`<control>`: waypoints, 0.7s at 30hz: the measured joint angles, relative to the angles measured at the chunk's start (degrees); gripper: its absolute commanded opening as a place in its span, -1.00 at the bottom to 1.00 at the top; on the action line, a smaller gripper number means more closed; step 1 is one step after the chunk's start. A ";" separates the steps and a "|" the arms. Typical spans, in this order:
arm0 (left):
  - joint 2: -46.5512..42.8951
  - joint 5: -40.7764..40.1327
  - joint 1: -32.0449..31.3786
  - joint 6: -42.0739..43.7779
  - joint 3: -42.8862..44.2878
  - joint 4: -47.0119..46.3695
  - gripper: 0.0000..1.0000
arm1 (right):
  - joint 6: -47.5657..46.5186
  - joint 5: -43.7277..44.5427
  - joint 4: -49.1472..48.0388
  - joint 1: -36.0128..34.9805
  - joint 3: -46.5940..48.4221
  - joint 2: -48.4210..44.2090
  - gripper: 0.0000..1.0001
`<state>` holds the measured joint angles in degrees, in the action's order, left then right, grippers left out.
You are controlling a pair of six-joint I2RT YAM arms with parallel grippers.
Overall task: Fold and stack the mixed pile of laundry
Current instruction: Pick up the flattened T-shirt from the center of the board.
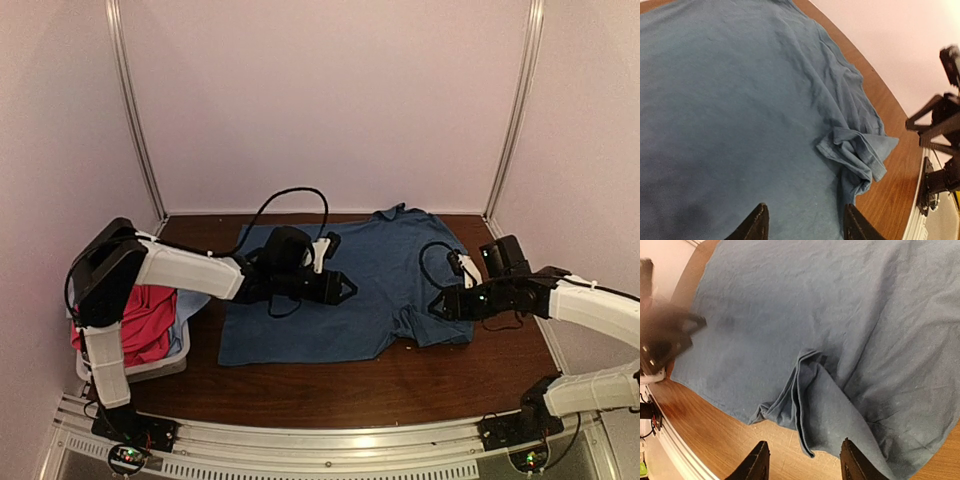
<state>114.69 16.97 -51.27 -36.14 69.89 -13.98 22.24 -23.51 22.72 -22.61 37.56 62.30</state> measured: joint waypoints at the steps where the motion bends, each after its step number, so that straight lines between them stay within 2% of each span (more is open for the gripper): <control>1: -2.29 -1.92 0.57 0.52 -0.61 1.77 0.05 | 0.61 0.52 0.07 -1.60 -0.63 0.02 -0.03; 7: -14.56 -9.84 3.76 2.12 -5.20 11.58 0.06 | 3.21 2.91 0.11 -6.95 -3.26 4.11 -0.07; 13: -19.96 -12.39 6.82 2.14 -11.13 19.89 0.09 | 4.98 3.02 -1.44 -8.72 -4.48 7.45 -0.08; 18: -23.19 -14.29 7.45 2.14 -14.86 25.46 0.10 | 5.46 2.97 -3.80 -9.25 -4.50 10.08 -0.19; 21: -24.83 -14.75 7.48 2.19 -15.08 27.34 0.13 | 5.44 2.99 -5.03 -9.27 -4.50 11.80 -0.41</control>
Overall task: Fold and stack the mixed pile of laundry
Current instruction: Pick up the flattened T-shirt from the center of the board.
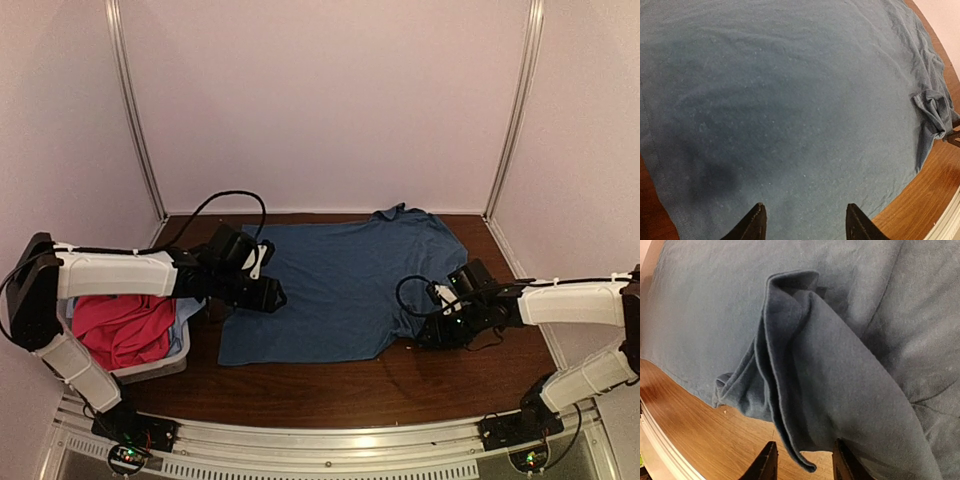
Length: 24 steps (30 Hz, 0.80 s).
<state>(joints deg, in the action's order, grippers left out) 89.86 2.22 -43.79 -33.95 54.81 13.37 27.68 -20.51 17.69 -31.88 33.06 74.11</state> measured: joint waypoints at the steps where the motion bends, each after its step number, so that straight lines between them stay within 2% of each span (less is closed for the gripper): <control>1: -0.46 -0.11 0.11 0.09 0.00 0.70 0.19 | -0.02 0.00 -0.26 0.00 0.00 0.55 -0.55; 3: -1.33 -0.33 0.42 0.39 -0.04 2.12 0.26 | 0.02 0.07 -0.37 -0.04 0.07 1.18 -0.95; 4: -1.68 -0.76 0.52 0.76 -0.04 2.93 0.28 | -0.28 0.20 -0.09 -0.07 0.22 1.25 -1.00; 8: -4.61 -2.99 0.92 2.49 -0.09 9.70 0.23 | -0.98 3.98 5.53 -0.68 2.67 -0.15 -1.00; 13: -9.53 -8.17 0.96 1.16 -1.03 20.00 0.06 | -0.02 11.76 13.40 -1.70 6.51 -9.68 -1.00; 17: -12.55 -8.90 1.01 -4.20 -6.84 22.93 -0.14 | 1.77 17.90 17.35 -1.97 9.38 -14.03 -1.00; 21: -15.41 -8.46 1.01 -11.50 -13.31 23.52 -0.18 | 4.02 22.56 21.22 -2.14 9.90 -16.96 -1.00; 24: -15.89 -9.01 1.01 -15.85 -14.05 24.22 -0.20 | 5.16 24.50 22.99 -2.21 9.90 -17.84 -1.00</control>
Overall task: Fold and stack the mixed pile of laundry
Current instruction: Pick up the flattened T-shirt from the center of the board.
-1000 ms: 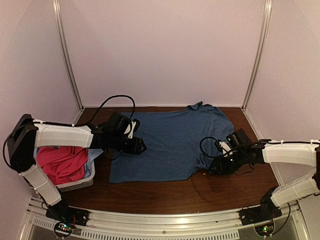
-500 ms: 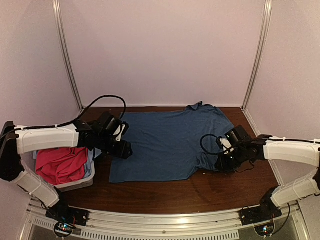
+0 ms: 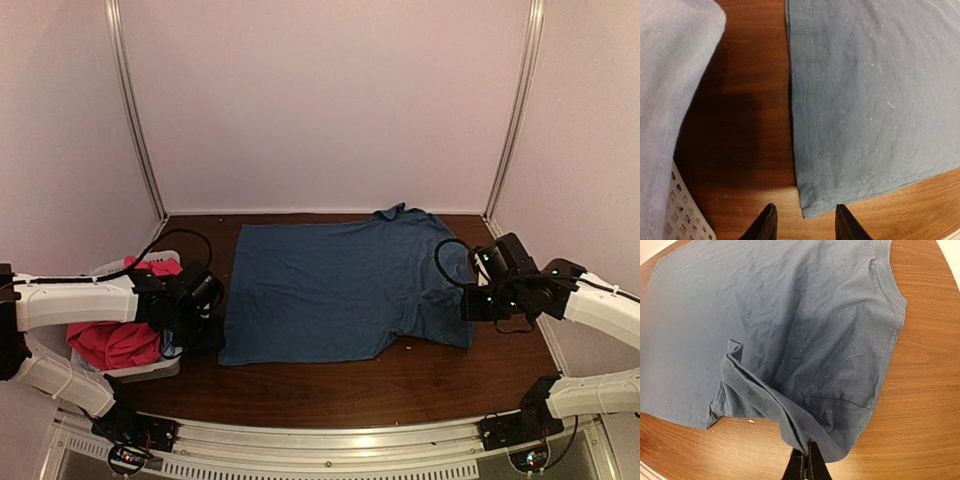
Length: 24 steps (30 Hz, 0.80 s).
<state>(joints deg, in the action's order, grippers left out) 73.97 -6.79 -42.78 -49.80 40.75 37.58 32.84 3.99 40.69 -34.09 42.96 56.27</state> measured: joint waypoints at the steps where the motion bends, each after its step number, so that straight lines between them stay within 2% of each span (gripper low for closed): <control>1: 0.04 -0.13 0.00 -1.09 0.00 0.00 -0.20 | 0.33 0.35 0.28 -0.02 0.00 -0.02 -1.00; 13: 2.93 -4.09 -4.11 -8.09 1.31 0.55 -0.15 | 0.81 1.46 1.22 -0.07 0.00 0.02 -1.00; 19: 10.38 -5.64 -10.32 -7.76 5.77 2.51 -0.13 | 0.72 1.44 1.14 -0.07 0.00 0.39 -1.00; 24: 11.10 -8.24 -12.66 -8.90 8.37 4.31 -0.06 | 0.59 1.44 1.14 -0.07 0.00 0.66 -1.00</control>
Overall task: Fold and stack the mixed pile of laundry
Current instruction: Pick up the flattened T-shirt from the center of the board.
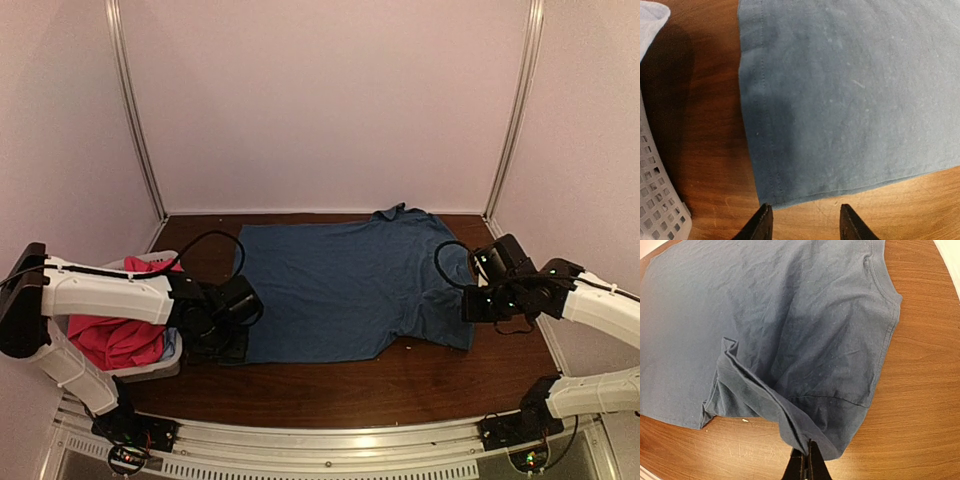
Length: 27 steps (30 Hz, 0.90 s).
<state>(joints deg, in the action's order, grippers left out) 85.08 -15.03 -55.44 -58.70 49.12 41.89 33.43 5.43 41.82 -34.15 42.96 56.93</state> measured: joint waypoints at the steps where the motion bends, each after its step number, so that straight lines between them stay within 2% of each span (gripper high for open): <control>1: 0.00 -0.35 -0.26 -0.61 0.02 0.44 -0.06 | -0.02 0.00 -0.02 0.00 0.00 0.00 -1.00; 12: 2.19 -1.03 -0.66 -6.60 -2.03 1.79 -0.01 | -0.28 0.15 0.00 0.00 0.07 -0.02 -1.00; 20: 3.45 -1.25 0.61 -7.48 -3.87 -0.28 -0.03 | -0.55 0.61 0.04 0.00 0.09 -0.02 -1.00; 24: 3.30 -1.25 1.55 -7.48 -4.72 -2.67 -0.22 | -0.66 0.83 0.04 0.00 0.09 -0.04 -1.00; 27: 3.10 -1.20 1.88 -7.43 -5.22 -4.66 -0.52 | -0.66 0.94 0.07 0.00 0.09 -0.07 -1.00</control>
<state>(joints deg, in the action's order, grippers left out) 88.18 -16.23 -53.56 -66.13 43.90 37.23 32.77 6.37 41.89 -34.15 43.05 56.86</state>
